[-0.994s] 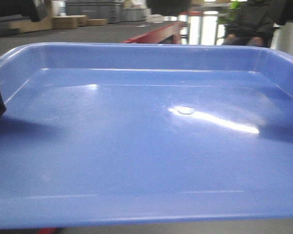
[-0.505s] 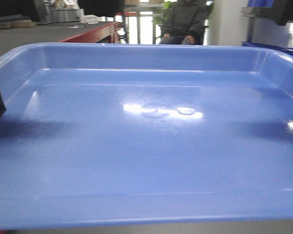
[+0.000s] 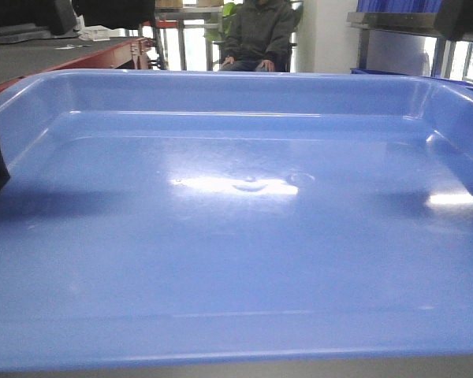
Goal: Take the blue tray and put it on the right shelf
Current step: 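Hold the tray with both grippers while the base drives to the shelf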
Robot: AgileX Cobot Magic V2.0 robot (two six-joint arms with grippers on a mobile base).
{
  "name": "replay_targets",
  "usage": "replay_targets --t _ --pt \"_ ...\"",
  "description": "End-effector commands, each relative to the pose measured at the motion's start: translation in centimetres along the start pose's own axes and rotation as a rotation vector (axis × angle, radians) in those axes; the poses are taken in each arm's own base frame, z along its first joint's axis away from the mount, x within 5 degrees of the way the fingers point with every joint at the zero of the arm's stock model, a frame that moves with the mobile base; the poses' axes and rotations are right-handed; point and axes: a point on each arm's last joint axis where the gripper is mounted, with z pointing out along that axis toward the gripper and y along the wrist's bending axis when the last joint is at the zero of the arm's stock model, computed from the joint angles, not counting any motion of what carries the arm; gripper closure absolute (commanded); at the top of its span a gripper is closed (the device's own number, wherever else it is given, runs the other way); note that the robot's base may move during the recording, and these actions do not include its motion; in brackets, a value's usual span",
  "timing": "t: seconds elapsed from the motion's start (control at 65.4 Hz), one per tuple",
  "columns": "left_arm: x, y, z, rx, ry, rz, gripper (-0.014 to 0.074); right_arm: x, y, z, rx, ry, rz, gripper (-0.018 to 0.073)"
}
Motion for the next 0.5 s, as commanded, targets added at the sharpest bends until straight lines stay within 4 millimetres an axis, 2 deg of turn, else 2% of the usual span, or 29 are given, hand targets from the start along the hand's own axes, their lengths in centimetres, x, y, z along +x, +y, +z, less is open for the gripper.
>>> replay_targets --t 0.0,0.489 --pt "-0.22 -0.57 -1.32 0.083 -0.041 -0.025 0.0594 -0.60 0.75 -1.36 -0.092 -0.076 0.018 0.0340" --pt "-0.22 -0.57 -1.32 0.083 -0.041 -0.025 0.0594 -0.60 0.75 -1.36 -0.092 -0.076 0.018 0.0340"
